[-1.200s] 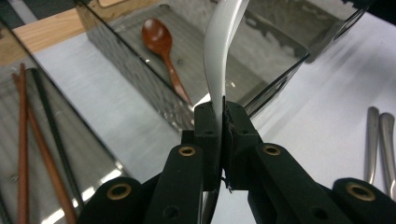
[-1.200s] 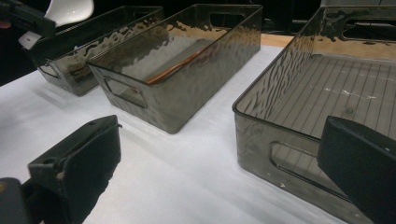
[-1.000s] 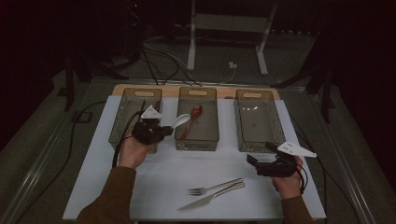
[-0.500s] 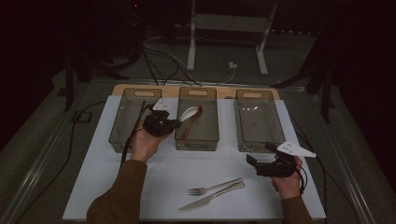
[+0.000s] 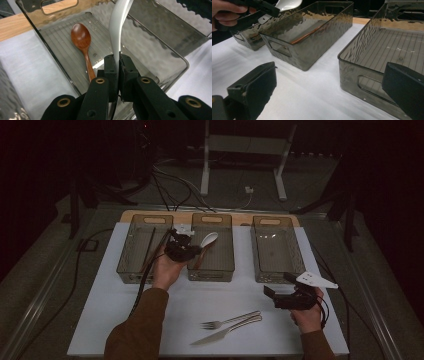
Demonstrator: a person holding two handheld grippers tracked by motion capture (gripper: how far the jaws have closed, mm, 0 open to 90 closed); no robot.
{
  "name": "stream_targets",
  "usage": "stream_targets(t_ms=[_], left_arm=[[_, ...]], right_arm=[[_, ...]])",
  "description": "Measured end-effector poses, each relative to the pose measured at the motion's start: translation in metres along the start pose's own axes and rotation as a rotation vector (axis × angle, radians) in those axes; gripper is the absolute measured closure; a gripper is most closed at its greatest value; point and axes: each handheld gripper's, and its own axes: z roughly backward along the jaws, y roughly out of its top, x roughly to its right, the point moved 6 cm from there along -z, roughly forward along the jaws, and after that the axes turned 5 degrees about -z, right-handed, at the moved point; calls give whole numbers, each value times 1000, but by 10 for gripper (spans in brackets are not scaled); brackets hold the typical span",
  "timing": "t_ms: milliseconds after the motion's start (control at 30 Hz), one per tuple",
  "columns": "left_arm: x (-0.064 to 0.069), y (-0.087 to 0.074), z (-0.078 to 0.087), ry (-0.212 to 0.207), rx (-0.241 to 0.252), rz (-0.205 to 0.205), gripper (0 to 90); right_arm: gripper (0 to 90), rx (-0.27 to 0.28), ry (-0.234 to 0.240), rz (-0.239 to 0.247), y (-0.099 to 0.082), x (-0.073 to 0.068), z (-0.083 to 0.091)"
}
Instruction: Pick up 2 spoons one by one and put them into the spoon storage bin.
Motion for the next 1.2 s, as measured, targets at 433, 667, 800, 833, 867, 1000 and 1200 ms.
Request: stream_targets(t_ms=[433, 667, 800, 833, 867, 1000, 1200], left_arm=[[7, -10, -24, -16, -79, 15, 869], [9, -16, -33, -14, -121, 15, 868], [11, -18, -35, -13, -137, 10, 867], [11, -18, -35, -13, -139, 9, 867], [11, -19, -35, -16, -144, 10, 867], [13, -20, -35, -21, -156, 2, 866], [16, -22, -37, -28, -171, -3, 864]], right_arm=[[0, -1, 3, -2, 0, 0, 0], [0, -1, 3, -4, -1, 0, 0], [0, -4, 3, -4, -1, 1, 0], [0, -5, 3, -4, -1, 1, 0], [0, -6, 4, -5, -1, 1, -1], [0, -9, 5, -5, -2, 0, -2], [0, -10, 5, -3, -2, 0, -2]])
